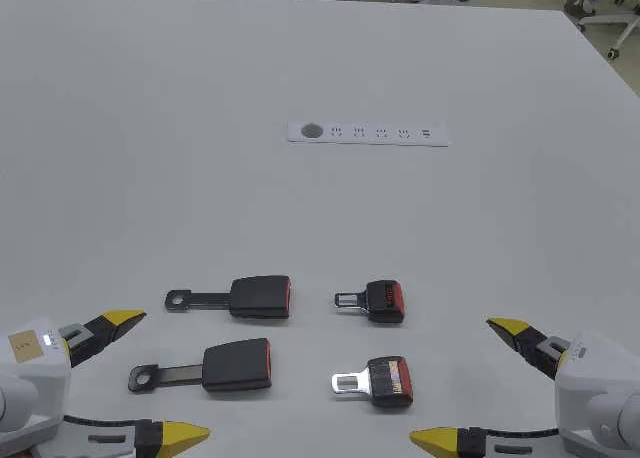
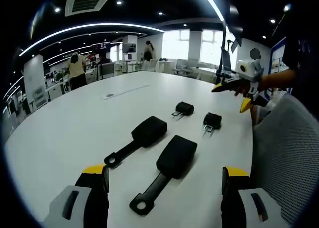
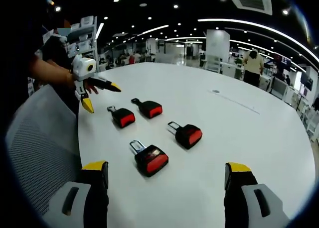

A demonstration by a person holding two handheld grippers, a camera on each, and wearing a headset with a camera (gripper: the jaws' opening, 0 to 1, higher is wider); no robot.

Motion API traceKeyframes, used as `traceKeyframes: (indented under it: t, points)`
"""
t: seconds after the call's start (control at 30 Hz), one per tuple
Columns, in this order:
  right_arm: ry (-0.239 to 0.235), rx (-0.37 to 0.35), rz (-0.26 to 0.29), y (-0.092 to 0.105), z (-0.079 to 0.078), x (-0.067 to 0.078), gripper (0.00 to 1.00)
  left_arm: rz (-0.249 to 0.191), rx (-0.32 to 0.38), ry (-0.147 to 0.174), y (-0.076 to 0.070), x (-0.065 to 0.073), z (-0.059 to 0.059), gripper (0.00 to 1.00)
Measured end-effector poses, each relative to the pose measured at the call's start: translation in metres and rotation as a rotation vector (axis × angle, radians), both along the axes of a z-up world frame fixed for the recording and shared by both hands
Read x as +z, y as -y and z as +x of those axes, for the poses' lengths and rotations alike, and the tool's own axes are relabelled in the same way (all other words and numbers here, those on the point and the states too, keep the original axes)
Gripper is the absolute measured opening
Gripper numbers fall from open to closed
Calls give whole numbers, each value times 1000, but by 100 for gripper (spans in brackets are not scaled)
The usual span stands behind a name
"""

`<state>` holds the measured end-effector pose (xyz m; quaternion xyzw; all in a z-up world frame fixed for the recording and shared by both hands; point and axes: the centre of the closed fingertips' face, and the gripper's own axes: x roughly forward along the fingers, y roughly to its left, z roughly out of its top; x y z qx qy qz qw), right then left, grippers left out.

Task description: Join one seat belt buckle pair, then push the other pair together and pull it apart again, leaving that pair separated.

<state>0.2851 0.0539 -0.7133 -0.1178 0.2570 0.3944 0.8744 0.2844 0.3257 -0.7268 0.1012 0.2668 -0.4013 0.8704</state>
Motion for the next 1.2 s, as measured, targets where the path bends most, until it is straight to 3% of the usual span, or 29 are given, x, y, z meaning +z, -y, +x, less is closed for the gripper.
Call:
traceKeyframes:
  t: [1.2]
  points:
    - [19,10,-16,-1,1,2,99,2,1,4,6,7,-3,95]
